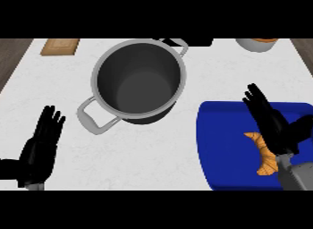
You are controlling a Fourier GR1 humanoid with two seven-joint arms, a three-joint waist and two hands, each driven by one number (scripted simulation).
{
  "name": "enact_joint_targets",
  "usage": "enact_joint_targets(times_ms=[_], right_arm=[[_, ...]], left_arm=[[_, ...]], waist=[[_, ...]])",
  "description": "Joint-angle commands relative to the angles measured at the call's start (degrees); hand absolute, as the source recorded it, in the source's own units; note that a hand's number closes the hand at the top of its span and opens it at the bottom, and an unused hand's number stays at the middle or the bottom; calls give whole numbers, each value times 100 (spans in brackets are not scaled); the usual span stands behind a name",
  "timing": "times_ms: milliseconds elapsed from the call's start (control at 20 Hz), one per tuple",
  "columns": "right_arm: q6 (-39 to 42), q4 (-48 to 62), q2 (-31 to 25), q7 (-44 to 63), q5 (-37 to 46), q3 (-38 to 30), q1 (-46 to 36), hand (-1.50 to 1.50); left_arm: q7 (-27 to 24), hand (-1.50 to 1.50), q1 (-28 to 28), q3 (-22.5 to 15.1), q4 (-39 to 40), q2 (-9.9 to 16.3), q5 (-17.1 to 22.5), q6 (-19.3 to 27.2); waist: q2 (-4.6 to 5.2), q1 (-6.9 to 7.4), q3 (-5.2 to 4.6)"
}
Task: Pick the croissant from the tray and place it in the pot
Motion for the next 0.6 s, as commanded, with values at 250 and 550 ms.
enact_joint_targets(times_ms=[250,550], right_arm=[[-676,-154,-558,-380,946,-302,-15,150],[-3799,79,-183,-1316,2837,-504,596,-150]], left_arm=[[1069,0,-315,241,594,1778,-1636,747],[1947,0,-188,-24,593,1645,-1521,747]], waist=[[146,-176,-17],[117,-280,-16]])
